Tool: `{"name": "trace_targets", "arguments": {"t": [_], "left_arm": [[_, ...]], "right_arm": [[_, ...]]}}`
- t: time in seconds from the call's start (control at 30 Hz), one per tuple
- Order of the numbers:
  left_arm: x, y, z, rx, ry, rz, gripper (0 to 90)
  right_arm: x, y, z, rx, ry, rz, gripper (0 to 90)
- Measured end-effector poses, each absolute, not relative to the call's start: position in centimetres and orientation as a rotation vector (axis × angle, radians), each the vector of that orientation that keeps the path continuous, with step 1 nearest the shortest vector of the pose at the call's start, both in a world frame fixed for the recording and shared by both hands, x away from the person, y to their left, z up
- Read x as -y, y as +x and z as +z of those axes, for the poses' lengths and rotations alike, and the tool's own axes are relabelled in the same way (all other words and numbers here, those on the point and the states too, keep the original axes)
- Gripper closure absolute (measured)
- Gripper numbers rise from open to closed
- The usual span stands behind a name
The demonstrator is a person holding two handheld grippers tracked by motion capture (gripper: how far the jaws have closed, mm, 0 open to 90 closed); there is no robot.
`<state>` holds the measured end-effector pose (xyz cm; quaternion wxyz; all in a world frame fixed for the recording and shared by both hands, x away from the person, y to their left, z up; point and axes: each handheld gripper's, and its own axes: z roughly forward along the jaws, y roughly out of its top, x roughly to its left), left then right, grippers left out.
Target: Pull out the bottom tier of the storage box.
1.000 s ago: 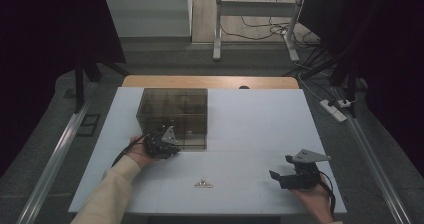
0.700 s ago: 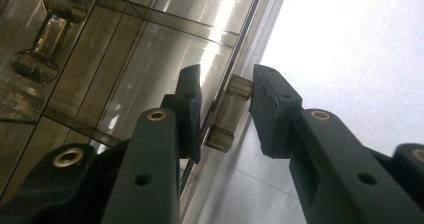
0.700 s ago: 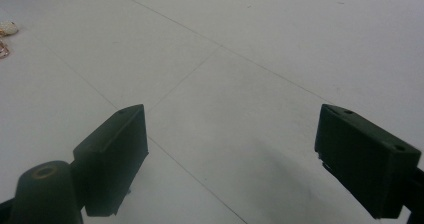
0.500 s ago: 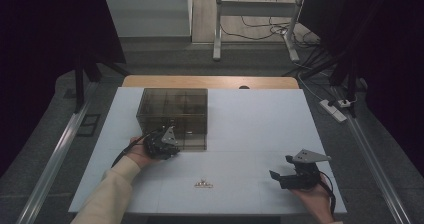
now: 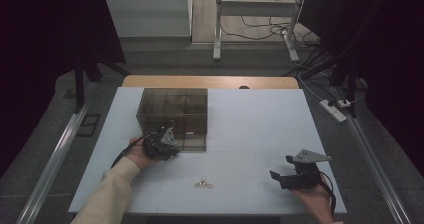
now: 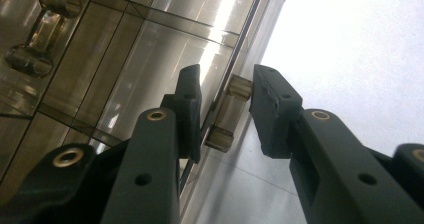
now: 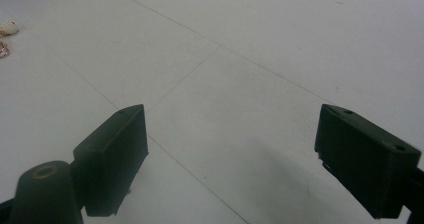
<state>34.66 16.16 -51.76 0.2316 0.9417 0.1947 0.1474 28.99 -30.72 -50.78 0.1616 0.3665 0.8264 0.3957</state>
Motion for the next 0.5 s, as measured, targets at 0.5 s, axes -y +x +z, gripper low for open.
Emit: {"name": "trace_targets", "arguments": {"t": [0.5], "left_arm": [[-16.16, 34.42, -51.72, -0.535, 2.591, 0.399, 65.9]], "right_arm": [[30.77, 28.98, -50.77, -2.358, 1.046, 1.130, 13.1]]}}
